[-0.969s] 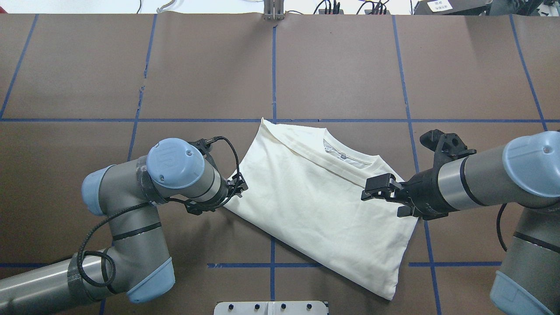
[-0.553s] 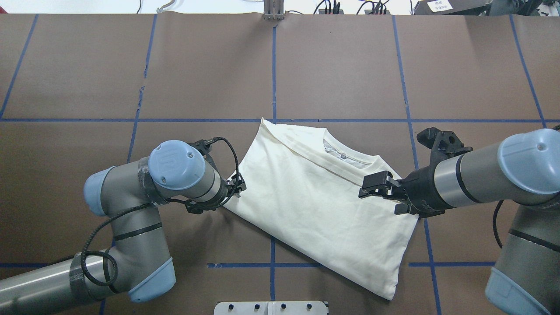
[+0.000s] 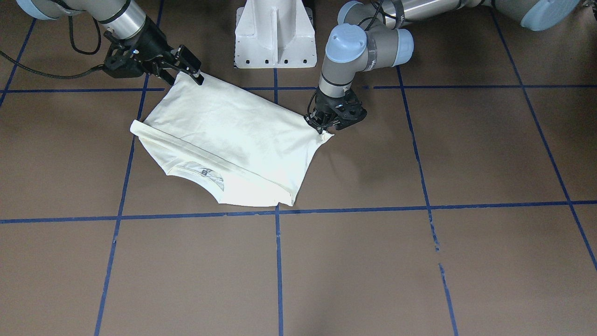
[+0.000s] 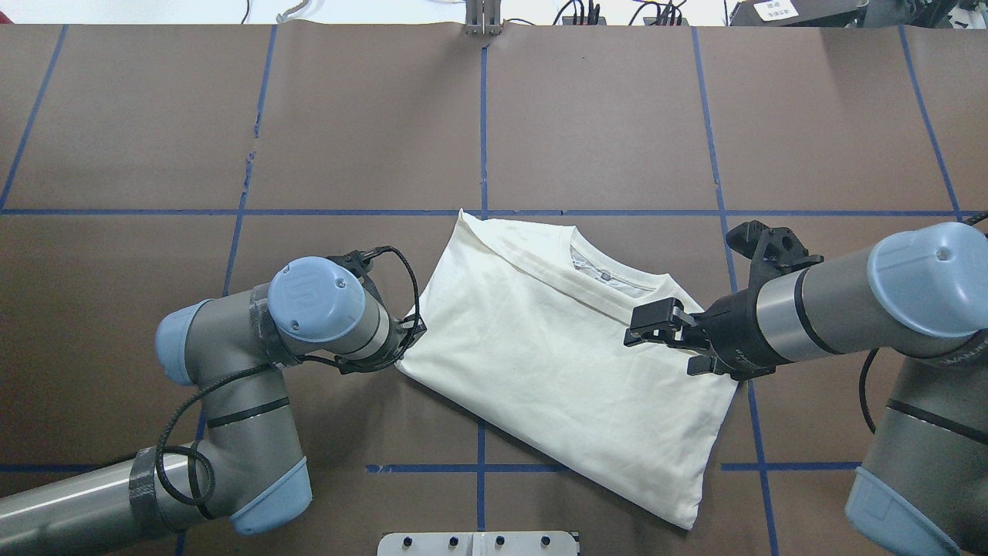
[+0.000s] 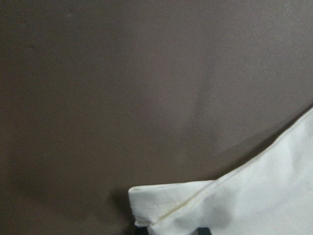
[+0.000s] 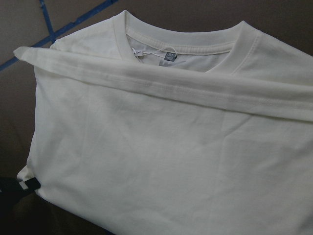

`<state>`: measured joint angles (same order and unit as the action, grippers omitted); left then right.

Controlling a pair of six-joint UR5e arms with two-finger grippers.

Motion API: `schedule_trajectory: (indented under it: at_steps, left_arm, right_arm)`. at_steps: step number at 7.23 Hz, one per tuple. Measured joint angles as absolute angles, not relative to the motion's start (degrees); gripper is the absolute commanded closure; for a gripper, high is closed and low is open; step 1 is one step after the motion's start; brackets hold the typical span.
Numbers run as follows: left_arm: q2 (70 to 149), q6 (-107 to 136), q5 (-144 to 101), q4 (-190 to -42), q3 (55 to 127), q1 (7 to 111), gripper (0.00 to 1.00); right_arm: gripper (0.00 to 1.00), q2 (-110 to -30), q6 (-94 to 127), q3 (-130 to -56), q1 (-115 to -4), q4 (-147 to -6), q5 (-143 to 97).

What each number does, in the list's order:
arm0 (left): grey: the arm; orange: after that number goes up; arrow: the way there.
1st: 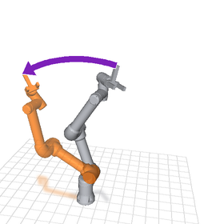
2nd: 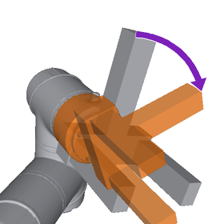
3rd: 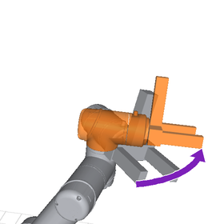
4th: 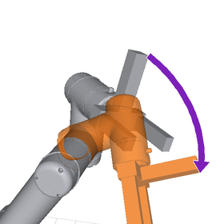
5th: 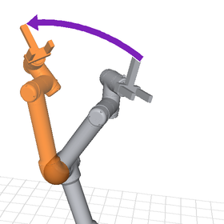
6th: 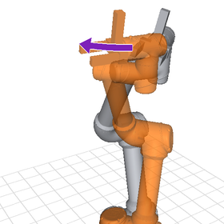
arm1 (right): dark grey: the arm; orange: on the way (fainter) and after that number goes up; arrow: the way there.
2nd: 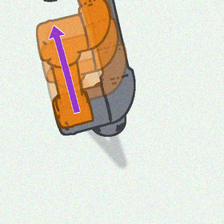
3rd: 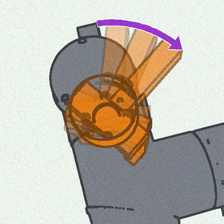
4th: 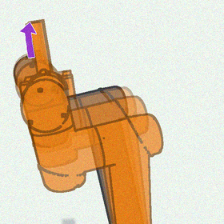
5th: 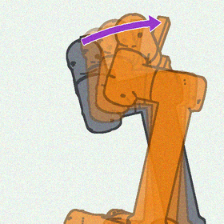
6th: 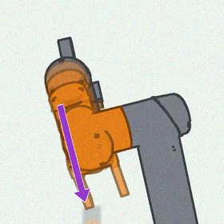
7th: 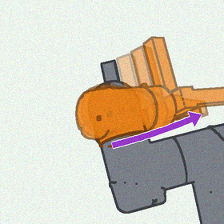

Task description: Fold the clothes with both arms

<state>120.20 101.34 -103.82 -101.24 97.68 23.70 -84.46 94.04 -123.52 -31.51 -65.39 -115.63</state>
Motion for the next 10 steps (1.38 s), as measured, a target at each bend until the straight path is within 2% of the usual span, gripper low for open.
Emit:
schedule_trajectory:
  at_steps: [3,5,7,10]
  left_arm:
    - [120.6,100.3,-103.6,-100.8,97.9,26.4,1.00]
    - [123.8,96.2,-103.6,-101.1,93.4,32.2,1.00]
    - [132.6,91.1,-103.6,-103.1,81.3,38.5,1.00]
    - [141.9,84.2,-103.1,-119.1,61.4,43.3,1.00]
  right_arm:
    - [0.00,-84.5,94.0,-123.6,-31.6,-65.4,-115.7]
    - [0.00,-84.6,94.0,-123.6,-31.9,-65.4,-115.7]
    - [0.00,-84.7,94.0,-123.3,-32.6,-65.5,-115.6]
    - [0.00,-84.5,94.0,-121.7,-33.4,-65.6,-115.0]
